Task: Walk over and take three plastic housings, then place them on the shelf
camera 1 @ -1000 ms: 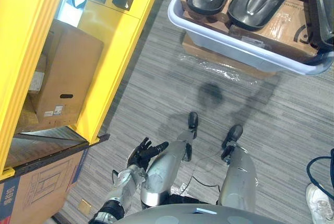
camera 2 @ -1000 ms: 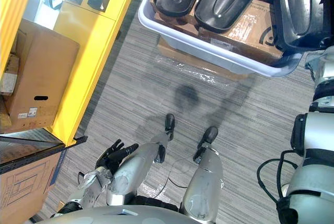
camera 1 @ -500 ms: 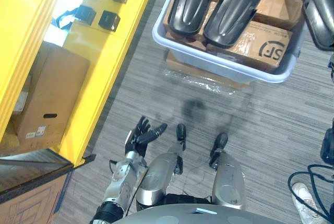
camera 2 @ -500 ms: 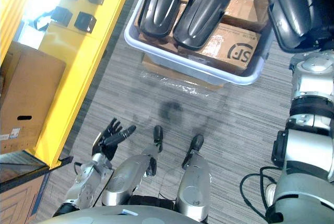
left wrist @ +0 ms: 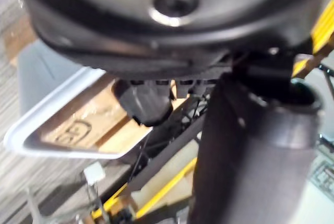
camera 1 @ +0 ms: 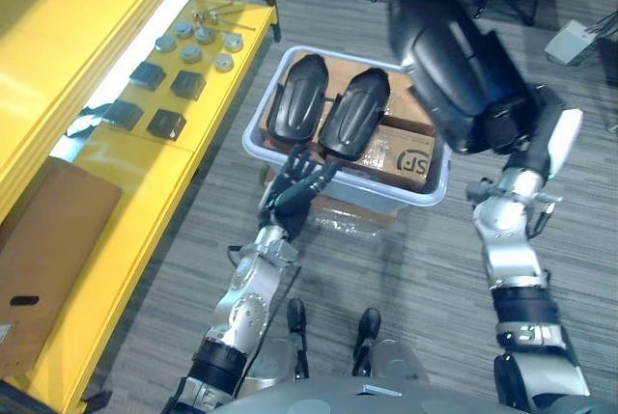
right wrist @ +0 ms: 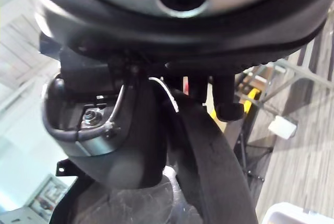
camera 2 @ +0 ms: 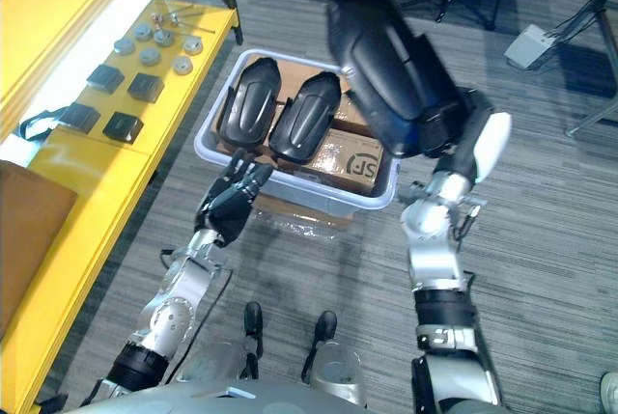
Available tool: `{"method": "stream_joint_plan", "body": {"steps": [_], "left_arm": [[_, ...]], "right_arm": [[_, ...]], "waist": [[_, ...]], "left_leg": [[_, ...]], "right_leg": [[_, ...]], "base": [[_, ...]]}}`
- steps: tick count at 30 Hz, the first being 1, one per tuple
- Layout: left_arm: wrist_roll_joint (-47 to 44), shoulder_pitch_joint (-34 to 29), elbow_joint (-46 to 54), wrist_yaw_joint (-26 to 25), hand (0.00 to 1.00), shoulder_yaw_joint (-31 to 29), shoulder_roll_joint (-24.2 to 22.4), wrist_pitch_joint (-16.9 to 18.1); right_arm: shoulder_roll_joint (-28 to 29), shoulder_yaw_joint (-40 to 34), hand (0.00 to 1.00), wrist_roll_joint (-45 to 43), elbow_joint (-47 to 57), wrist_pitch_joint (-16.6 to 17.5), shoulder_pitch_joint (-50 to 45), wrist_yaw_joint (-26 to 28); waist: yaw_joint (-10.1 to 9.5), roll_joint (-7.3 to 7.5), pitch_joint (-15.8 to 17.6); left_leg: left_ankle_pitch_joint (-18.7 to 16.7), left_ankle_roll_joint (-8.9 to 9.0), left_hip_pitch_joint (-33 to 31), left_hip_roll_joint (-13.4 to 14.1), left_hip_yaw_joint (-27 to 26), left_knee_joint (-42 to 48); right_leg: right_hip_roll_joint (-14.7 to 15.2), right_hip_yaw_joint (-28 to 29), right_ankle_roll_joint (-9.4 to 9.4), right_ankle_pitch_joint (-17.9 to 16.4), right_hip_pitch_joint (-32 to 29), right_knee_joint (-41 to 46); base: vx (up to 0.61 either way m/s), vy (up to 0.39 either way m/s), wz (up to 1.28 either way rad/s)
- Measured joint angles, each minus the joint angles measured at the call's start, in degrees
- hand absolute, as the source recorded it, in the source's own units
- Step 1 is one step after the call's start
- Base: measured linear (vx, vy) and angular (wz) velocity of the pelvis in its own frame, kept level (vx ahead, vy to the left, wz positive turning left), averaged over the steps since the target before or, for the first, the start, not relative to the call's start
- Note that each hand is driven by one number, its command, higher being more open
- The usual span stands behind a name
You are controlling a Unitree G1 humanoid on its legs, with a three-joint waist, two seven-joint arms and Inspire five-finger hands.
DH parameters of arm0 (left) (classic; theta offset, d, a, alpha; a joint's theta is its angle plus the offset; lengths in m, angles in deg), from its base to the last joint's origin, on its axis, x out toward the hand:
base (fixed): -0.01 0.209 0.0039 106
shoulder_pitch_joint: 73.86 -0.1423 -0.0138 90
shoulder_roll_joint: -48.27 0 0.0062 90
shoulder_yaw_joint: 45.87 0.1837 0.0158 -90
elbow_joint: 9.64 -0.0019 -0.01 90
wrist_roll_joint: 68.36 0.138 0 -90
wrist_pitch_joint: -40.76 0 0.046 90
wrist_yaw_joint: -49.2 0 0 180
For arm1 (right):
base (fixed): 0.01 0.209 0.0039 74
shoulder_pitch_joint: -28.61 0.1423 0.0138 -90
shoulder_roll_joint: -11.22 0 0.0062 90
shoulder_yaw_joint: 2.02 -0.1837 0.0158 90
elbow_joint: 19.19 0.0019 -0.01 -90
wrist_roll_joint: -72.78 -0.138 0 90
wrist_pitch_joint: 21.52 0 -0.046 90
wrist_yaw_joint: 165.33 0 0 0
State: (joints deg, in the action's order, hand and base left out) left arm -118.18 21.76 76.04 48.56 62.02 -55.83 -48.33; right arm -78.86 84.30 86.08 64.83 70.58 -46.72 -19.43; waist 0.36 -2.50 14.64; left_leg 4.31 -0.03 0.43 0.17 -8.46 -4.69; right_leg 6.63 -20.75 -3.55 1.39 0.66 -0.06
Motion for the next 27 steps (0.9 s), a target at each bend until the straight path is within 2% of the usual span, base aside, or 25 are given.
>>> {"method": "stream_joint_plan", "body": {"steps": [1, 6, 12, 19, 24, 27], "left_arm": [[-0.12, 0.71, 0.00, -0.09, 1.00, 0.32, -0.14, -0.23], [-1.89, 3.26, -0.05, -2.27, 1.00, 1.46, -1.05, -1.16], [-1.88, 3.66, -0.84, -4.68, 1.00, 2.22, -1.78, -0.62], [-1.54, 3.64, -2.68, -11.18, 1.00, 2.51, -1.98, 4.98], [-2.21, 3.60, -2.68, -16.06, 1.00, 1.83, -2.95, 12.14], [-4.61, 3.54, -2.69, -17.56, 1.00, 0.19, -3.55, 14.59]], "right_arm": [[0.54, 0.78, 0.00, 0.00, 0.90, 0.61, -0.59, 0.05], [5.70, 8.93, 0.00, 1.99, 4.37, 5.43, -3.78, 1.57], [9.20, 16.94, 0.00, 1.83, 4.22, 7.92, -4.32, 2.93], [12.06, 21.37, 0.00, -0.89, -0.50, 8.39, -5.11, 4.17], [12.09, 24.34, 0.00, -3.04, -0.63, 8.39, -9.08, 5.77], [12.51, 24.95, 0.00, -3.06, -0.66, 8.39, -10.54, 6.07]], "waist": [[0.00, 0.01, -0.01], [1.12, 0.33, -4.33], [1.26, 0.92, -5.98], [0.66, 2.11, -7.70], [0.69, 2.17, -8.35], [0.72, 2.29, -9.27]], "left_leg": [[-0.08, 0.01, 0.24, 0.07, -0.42, 0.00], [-0.48, 0.26, 0.63, 0.65, -2.49, -0.01], [-0.57, 0.39, 1.34, 0.89, -3.12, -0.02], [-0.54, 0.41, 1.24, 0.90, -2.84, -0.02], [-0.54, 0.41, 1.20, 0.81, -2.23, -0.01], [-0.54, 0.41, 1.15, 0.79, -2.14, -0.02]], "right_leg": [[-0.13, 0.30, 0.03, 0.23, 0.22, -0.35], [-1.13, 2.08, 0.31, 1.72, 0.66, -2.68], [-1.58, 2.49, 0.42, 2.36, 1.63, -4.07], [-1.65, 2.17, 0.43, 2.53, 1.81, -4.35], [-1.61, 1.49, 0.44, 2.53, 2.05, -4.39], [-1.59, 1.39, 0.44, 2.53, 2.06, -4.41]], "base": [[-0.04, 0.009, -0.31], [-0.02, -0.004, -0.22], [-0.01, 0.002, -0.06], [0.00, 0.004, 0.01], [0.02, 0.013, 0.06], [0.00, 0.005, 0.02]]}}
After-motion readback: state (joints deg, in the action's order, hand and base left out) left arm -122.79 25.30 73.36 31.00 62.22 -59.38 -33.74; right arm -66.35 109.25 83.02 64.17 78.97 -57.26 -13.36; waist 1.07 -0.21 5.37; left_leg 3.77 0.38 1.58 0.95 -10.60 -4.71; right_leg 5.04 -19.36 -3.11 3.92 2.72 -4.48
